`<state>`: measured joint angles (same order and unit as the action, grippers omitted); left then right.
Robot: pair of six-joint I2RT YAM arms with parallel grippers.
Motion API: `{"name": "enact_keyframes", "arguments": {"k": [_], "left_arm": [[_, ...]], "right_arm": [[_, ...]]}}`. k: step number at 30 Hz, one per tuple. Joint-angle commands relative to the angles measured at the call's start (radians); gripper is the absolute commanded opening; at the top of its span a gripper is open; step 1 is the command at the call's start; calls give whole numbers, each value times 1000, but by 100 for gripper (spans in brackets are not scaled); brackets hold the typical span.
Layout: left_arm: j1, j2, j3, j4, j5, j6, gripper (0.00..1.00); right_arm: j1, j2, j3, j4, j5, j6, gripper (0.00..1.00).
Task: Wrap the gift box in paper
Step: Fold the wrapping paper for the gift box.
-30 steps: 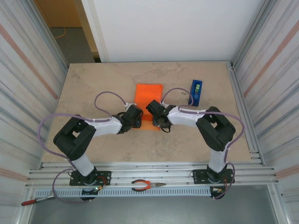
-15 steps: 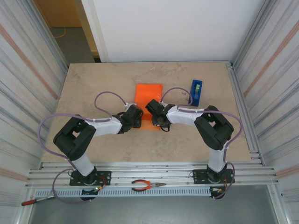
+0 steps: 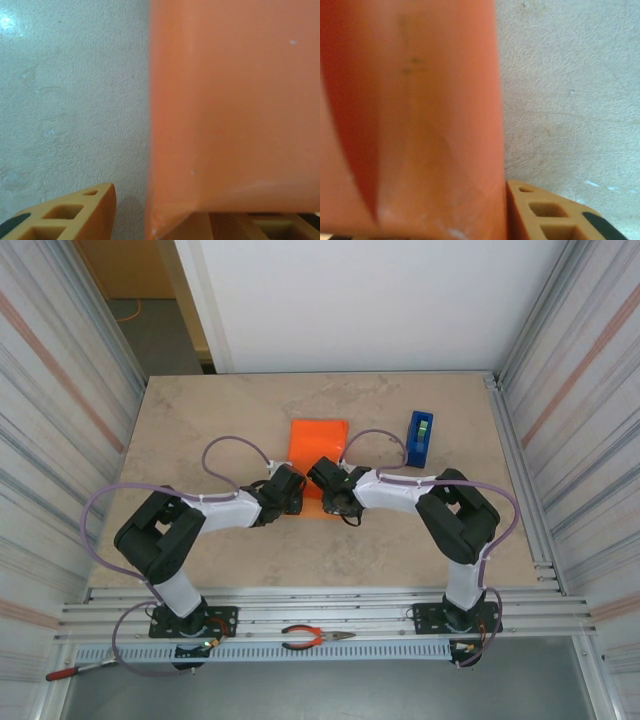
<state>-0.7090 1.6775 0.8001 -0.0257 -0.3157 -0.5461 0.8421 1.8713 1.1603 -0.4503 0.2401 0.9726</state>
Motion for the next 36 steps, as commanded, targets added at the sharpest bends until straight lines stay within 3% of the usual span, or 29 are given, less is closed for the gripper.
{"name": "enact_keyframes", "arguments": {"k": [1, 3, 6, 7, 10, 11, 13, 15, 17, 21, 33, 35, 36], "left_arm": [[-7, -1, -12, 1, -13, 4, 51], [-8, -3, -12, 1, -14, 3, 51], [-7, -3, -11, 1, -13, 4, 51], [-7, -2, -12, 2, -13, 4, 51], [-9, -2, -10, 2, -12, 4, 51], [-9, -2, -10, 1, -13, 3, 51], [-10, -3, -12, 0, -13, 3, 51], [-10, -4, -11, 0, -14, 3, 51], [-12, -4, -12, 0, -13, 3, 51], [-12, -6, -12, -1, -12, 3, 51], [-21, -63, -18, 15, -10, 5, 50], [-21, -51, -12, 21, -3, 9, 50], [-21, -41, -11, 23, -1, 10, 50]], "right_arm": [[-8, -11, -2, -27, 27, 8, 27], [-9, -10, -3, -25, 25, 8, 20], [-11, -7, -3, -23, 21, 5, 0], [-13, -7, -5, -22, 22, 5, 0], [-14, -10, -8, -20, 18, 5, 0], [-14, -9, -10, -19, 18, 5, 4], [-16, -7, -10, -24, 18, 9, 23], [-18, -7, -15, -24, 16, 11, 28], [-17, -10, -23, -20, 14, 11, 24], [-21, -21, -35, -9, 14, 10, 0], [-64, -63, -72, 15, -10, -18, 0], [-63, -66, -78, 27, -23, -24, 6], [-63, -71, -85, 34, -28, -26, 14]]}}
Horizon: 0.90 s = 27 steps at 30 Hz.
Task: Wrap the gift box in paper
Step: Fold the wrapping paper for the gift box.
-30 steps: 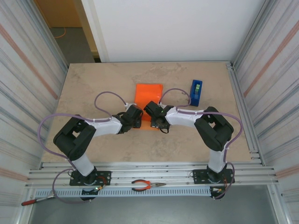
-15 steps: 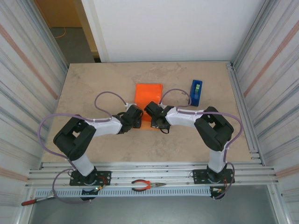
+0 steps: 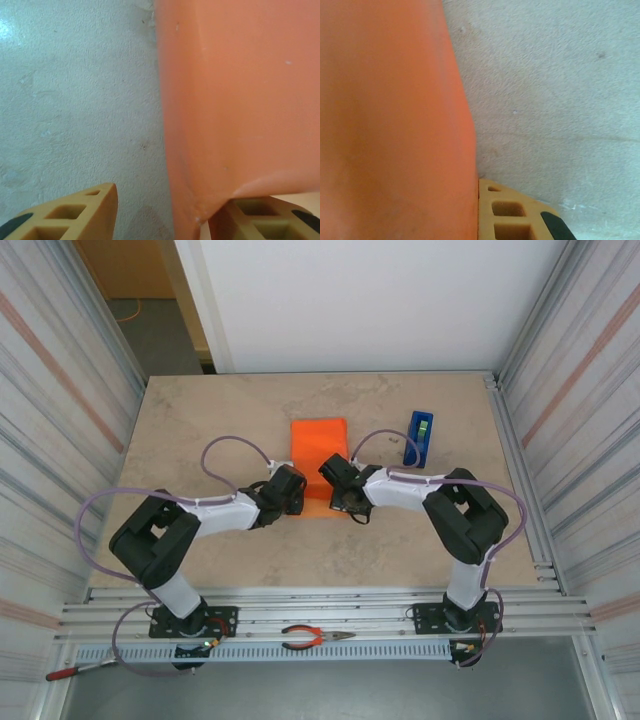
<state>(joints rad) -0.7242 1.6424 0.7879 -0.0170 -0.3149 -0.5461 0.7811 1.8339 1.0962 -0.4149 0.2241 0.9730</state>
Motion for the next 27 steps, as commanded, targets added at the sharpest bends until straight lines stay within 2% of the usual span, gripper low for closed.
{"name": "enact_keyframes", "arguments": {"k": [1, 3, 8, 17, 27], "left_arm": [[-6, 0, 6, 15, -2, 13, 50], [-6, 17, 12, 15, -1, 15, 50], [-6, 39, 17, 17, 1, 23, 50], [-7, 43, 7, 19, 0, 24, 50], [-9, -51, 5, -1, 8, 52, 50]], "right_arm": [[1, -38, -28, 5, -14, -26, 20], [1, -61, -45, 13, -17, -24, 34], [14, -113, -82, 16, -12, -19, 54], [-4, -57, 3, -4, -9, -50, 66], [-32, 36, 61, -23, 12, -45, 65]]}}
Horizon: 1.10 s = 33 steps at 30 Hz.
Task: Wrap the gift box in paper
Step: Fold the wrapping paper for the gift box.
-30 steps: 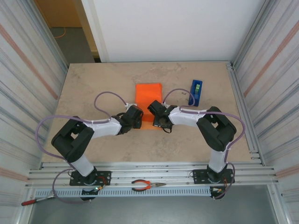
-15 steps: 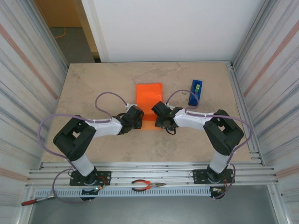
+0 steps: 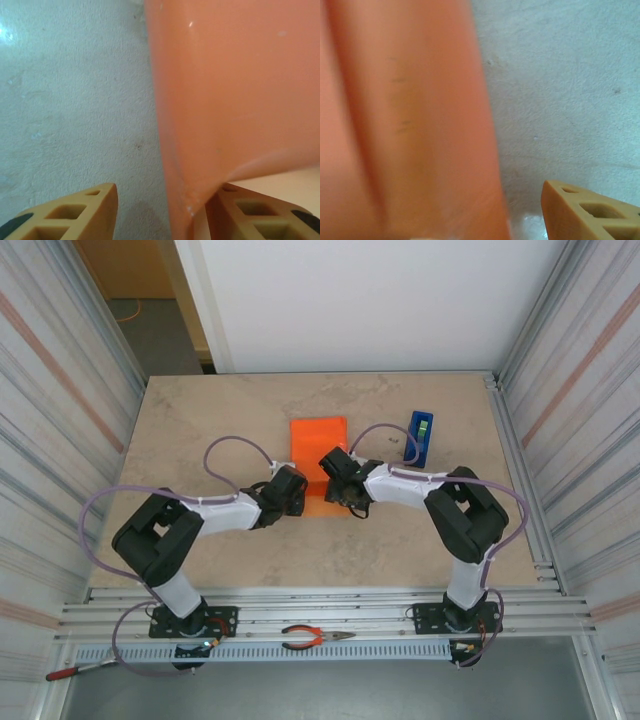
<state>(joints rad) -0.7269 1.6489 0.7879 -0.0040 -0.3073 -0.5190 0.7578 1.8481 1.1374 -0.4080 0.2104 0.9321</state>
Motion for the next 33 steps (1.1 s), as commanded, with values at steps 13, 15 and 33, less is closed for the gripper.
{"name": "enact_keyframes", "arguments": {"k": [13, 15, 33], "left_arm": [[-6, -95, -62, -3, 12, 5, 43], [-6, -85, -61, 8, 16, 5, 37], [-27, -51, -44, 8, 29, 13, 14]], "right_arm": [[-9, 25, 1, -9, 18, 13, 63], [-9, 25, -2, -6, 17, 14, 63], [-5, 23, -13, 3, 9, 22, 62]]}}
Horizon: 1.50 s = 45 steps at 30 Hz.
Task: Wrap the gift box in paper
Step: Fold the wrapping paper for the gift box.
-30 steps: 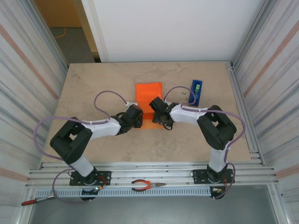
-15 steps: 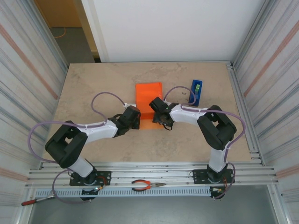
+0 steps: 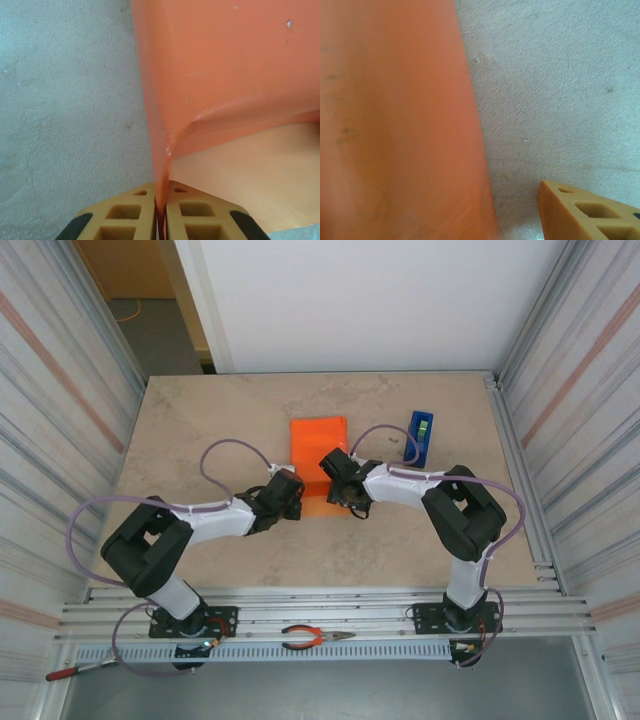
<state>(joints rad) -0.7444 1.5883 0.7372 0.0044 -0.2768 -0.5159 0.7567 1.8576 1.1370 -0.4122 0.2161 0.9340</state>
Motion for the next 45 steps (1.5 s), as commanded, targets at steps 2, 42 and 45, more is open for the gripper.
{"name": "enact_keyframes", "arguments": {"k": [2, 42, 45], "left_arm": [[-12, 18, 14, -13, -7, 10, 22], [-38, 30, 26, -14, -7, 13, 0], [-38, 14, 29, -26, -24, 15, 20]], "right_arm": [[-4, 14, -12, 7, 3, 20, 62], [4, 13, -18, 10, 6, 28, 61], [4, 12, -18, 9, 8, 28, 61]]}}
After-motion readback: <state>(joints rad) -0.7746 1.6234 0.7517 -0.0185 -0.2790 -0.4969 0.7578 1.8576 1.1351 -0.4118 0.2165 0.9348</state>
